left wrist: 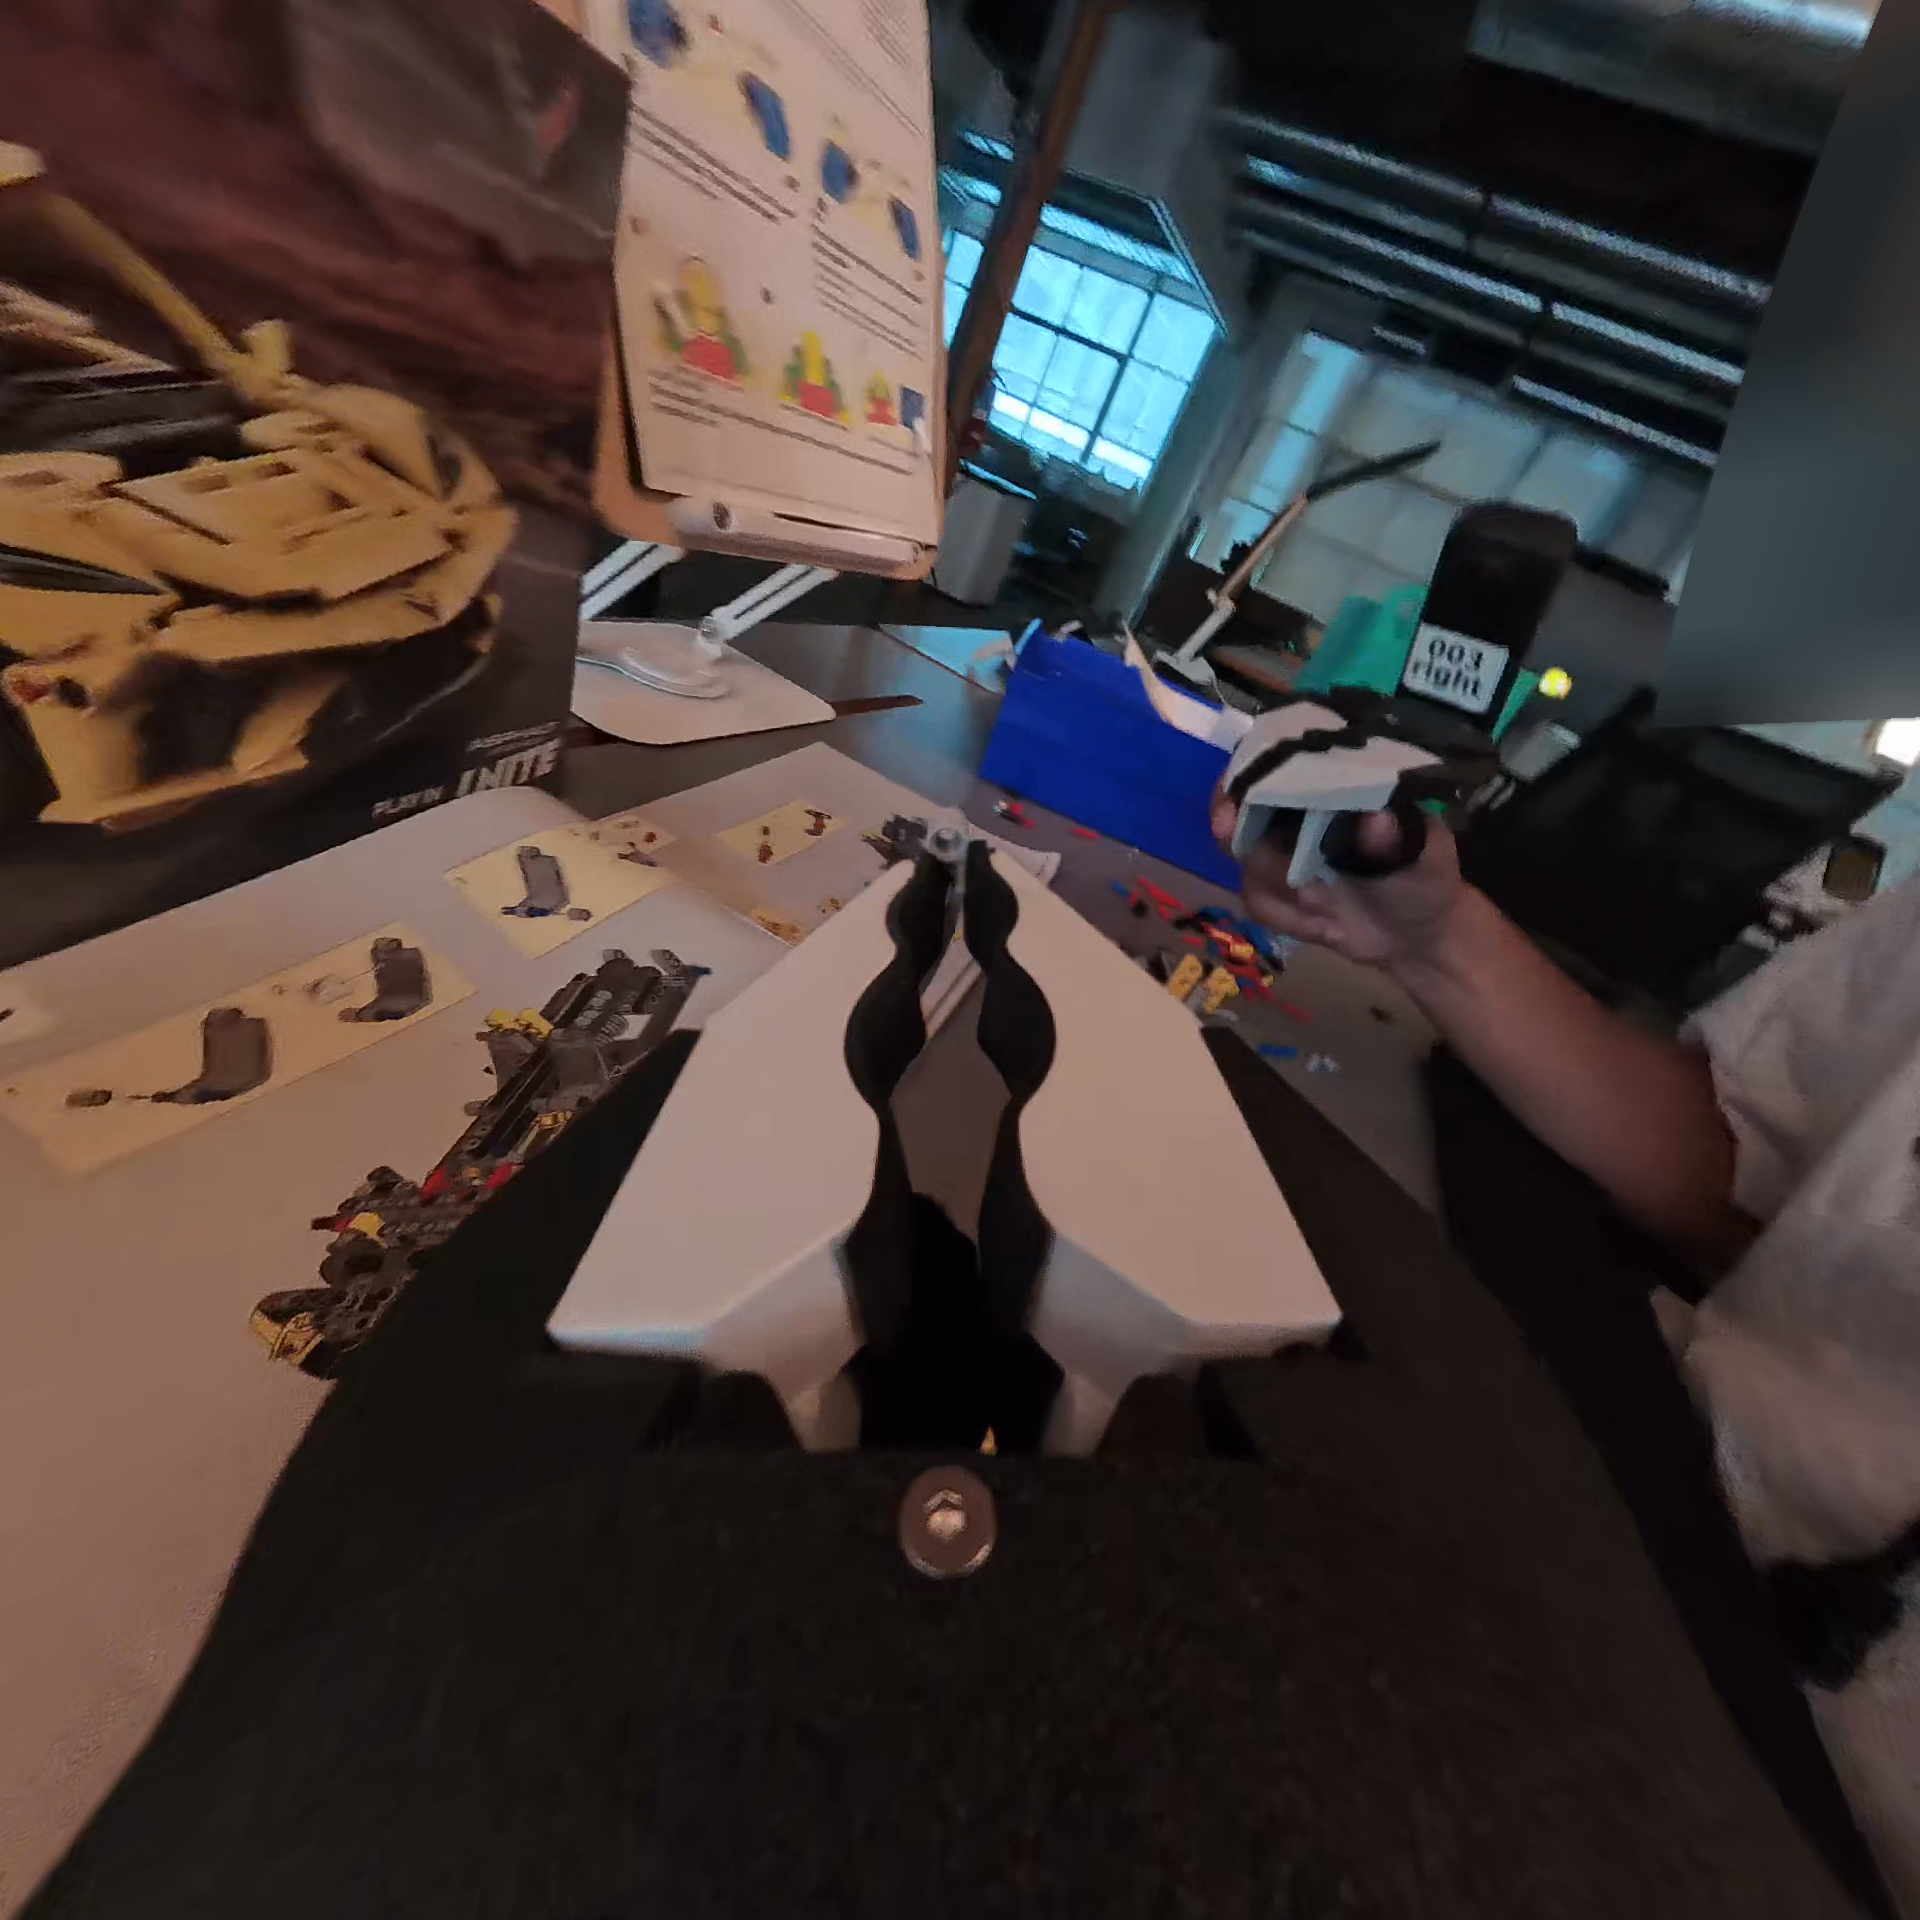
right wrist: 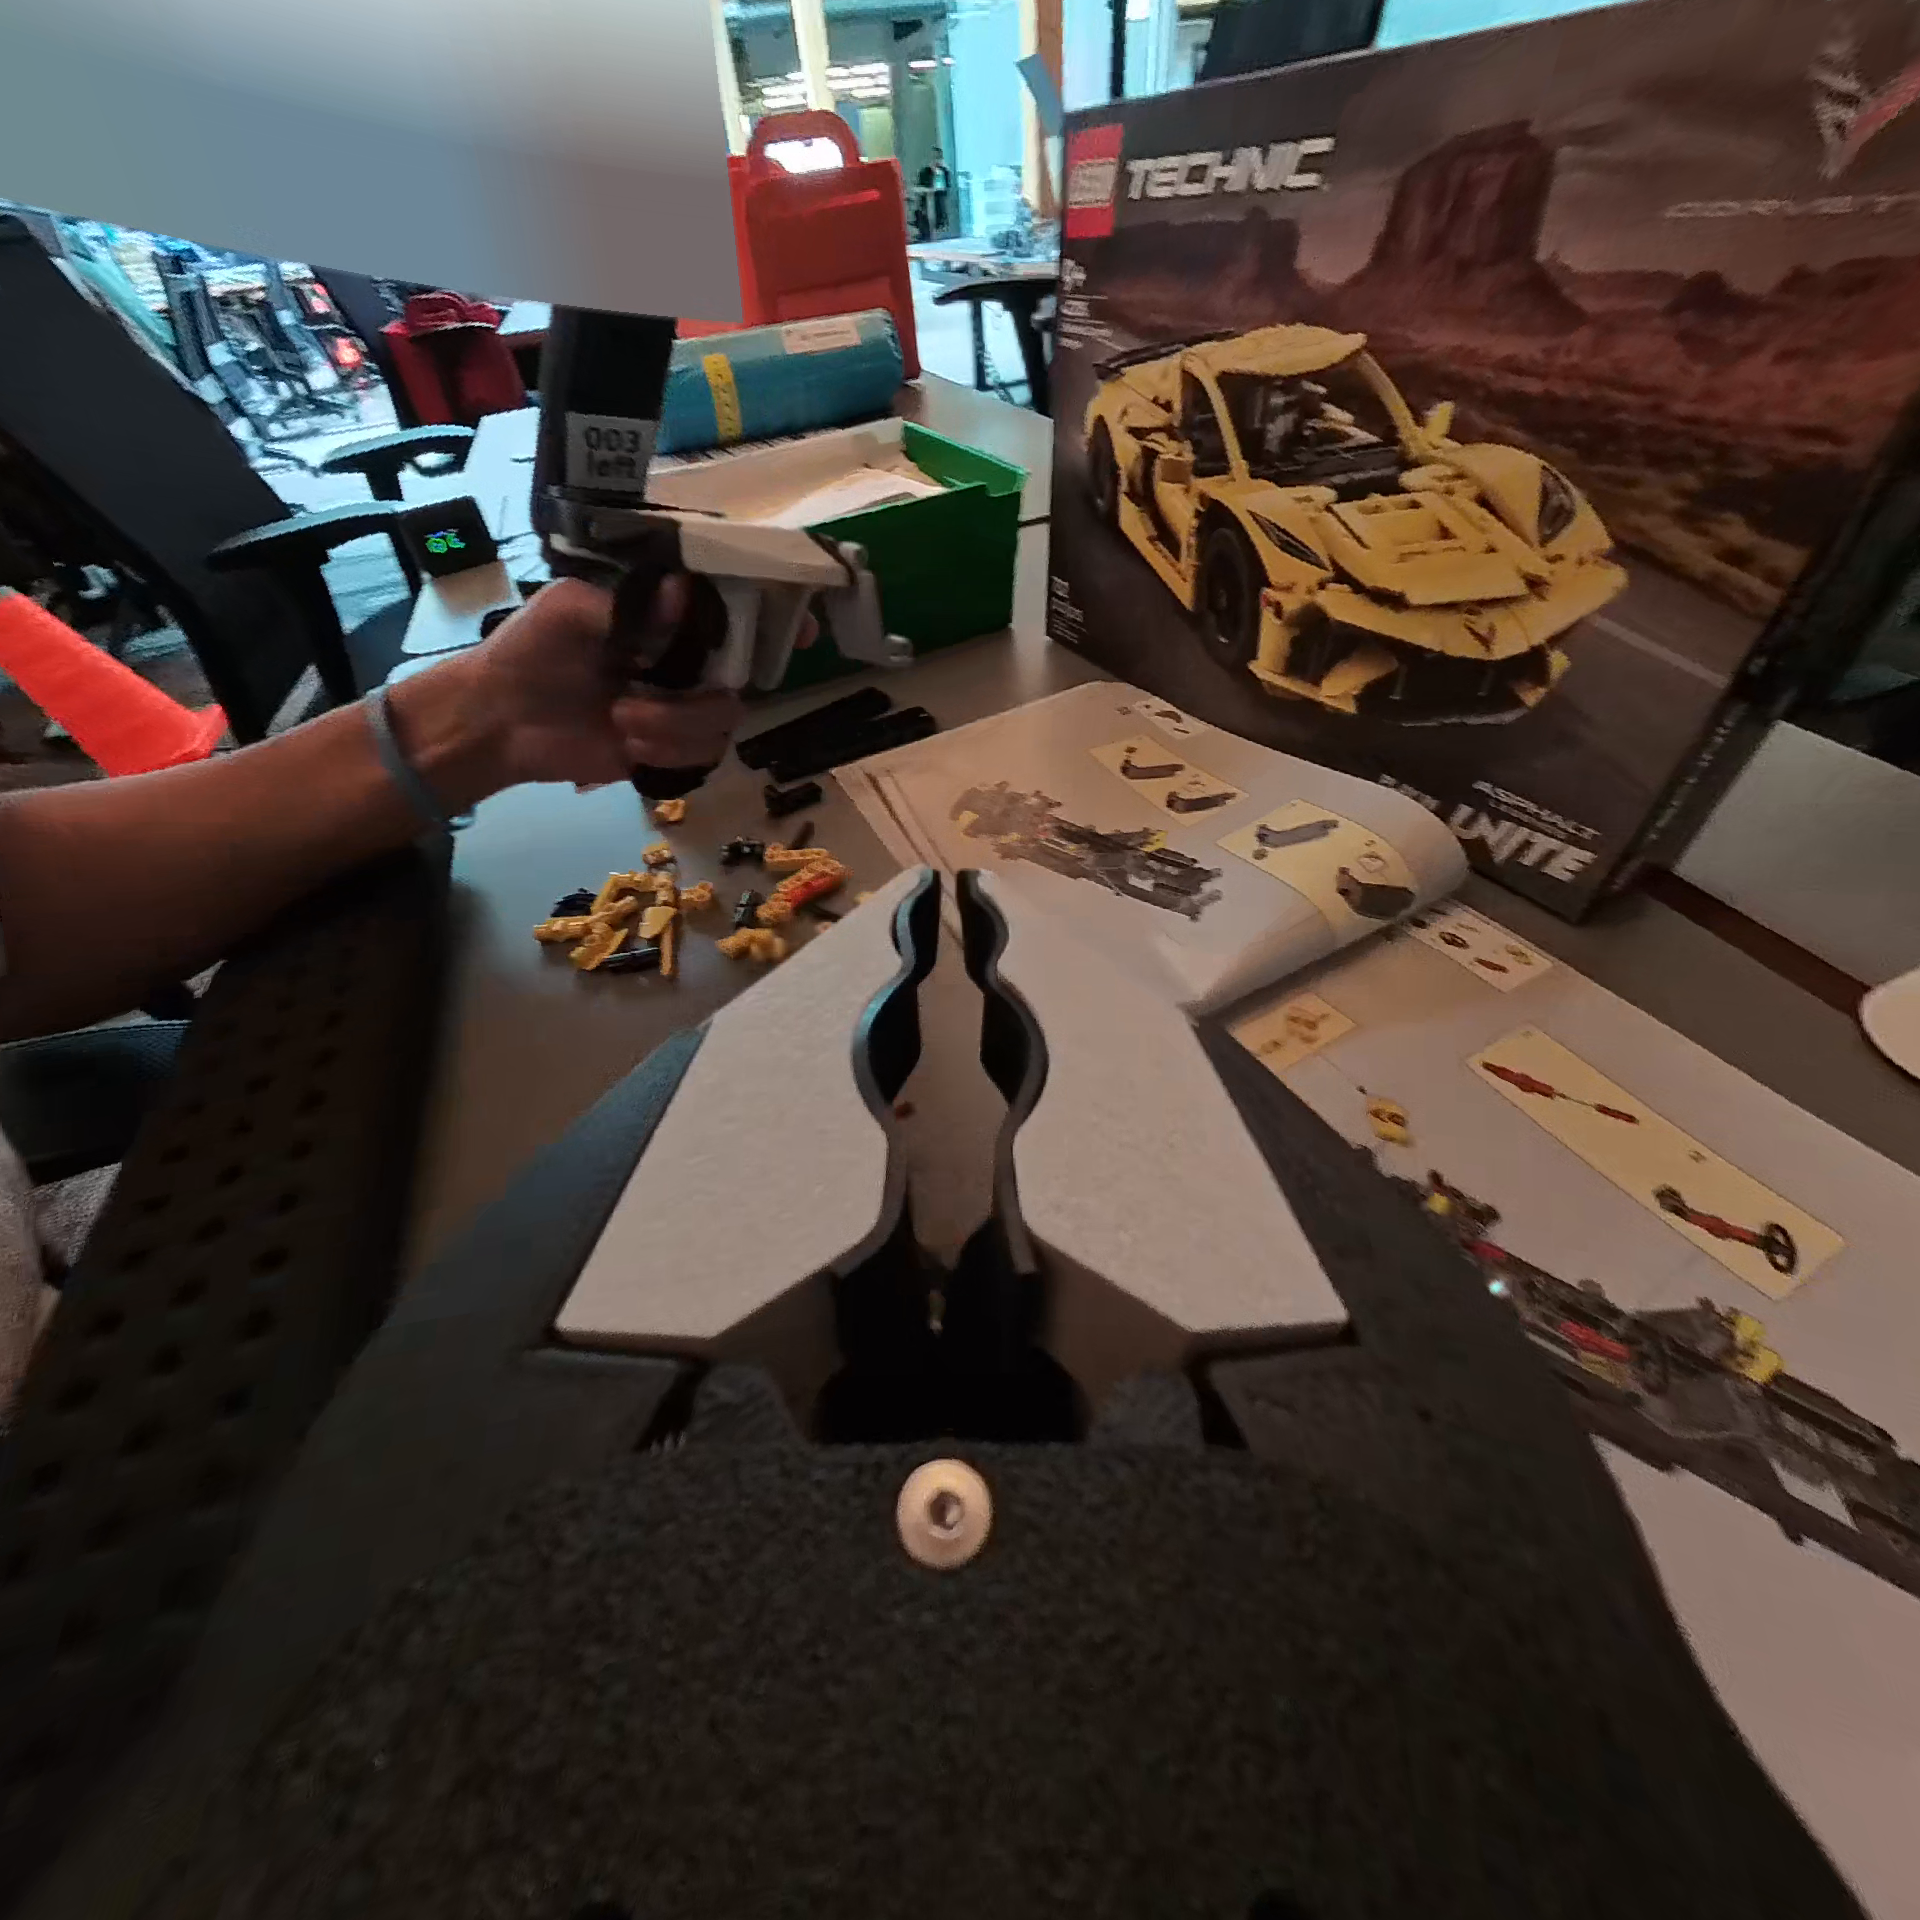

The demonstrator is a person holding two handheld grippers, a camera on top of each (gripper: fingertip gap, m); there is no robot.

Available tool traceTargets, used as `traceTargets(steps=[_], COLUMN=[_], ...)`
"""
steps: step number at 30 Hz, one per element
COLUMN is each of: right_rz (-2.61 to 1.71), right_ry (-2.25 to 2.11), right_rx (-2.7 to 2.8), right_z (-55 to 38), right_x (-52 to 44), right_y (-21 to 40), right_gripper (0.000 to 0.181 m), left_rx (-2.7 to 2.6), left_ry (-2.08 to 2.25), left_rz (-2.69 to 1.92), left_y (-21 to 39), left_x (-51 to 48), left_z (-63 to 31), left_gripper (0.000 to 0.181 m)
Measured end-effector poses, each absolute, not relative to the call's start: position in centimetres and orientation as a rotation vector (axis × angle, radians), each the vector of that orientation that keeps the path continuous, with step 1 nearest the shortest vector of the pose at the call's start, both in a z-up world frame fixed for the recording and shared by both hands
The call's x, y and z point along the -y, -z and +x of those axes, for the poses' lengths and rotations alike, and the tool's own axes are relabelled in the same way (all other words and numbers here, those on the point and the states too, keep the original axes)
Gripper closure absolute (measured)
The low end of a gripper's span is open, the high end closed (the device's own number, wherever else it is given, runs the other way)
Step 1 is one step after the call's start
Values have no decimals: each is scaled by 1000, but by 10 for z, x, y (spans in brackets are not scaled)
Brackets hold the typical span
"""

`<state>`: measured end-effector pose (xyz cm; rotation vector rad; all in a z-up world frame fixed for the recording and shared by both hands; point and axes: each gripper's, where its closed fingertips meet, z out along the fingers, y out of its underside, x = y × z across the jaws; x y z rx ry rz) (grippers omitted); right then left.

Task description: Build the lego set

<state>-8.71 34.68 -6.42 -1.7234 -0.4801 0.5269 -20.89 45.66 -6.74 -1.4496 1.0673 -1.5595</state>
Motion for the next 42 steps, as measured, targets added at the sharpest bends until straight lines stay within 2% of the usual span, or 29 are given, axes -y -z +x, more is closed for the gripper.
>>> traceTargets(steps=[5,13,23,42], right_rz=[-1760,-1758,-1742,-1803], right_ry=[-483,-508,-547,-498], right_rx=[353,178,110,144], right_z=[-46,-9,-1,-4], right_x=[-361,-374,-375,-379], right_y=[75,83,86,101], right_gripper=[178,178,177,177], left_rx=[-1054,-1052,-954,-995], left_ry=[1510,1658,1786,1737], left_rz=[-1550,-1643,-1615,-1658], left_y=[88,107,91,104], left_x=[-471,-465,-466,-466], left_z=[-201,-193,-202,-198], left_gripper=[179,179,179,179])
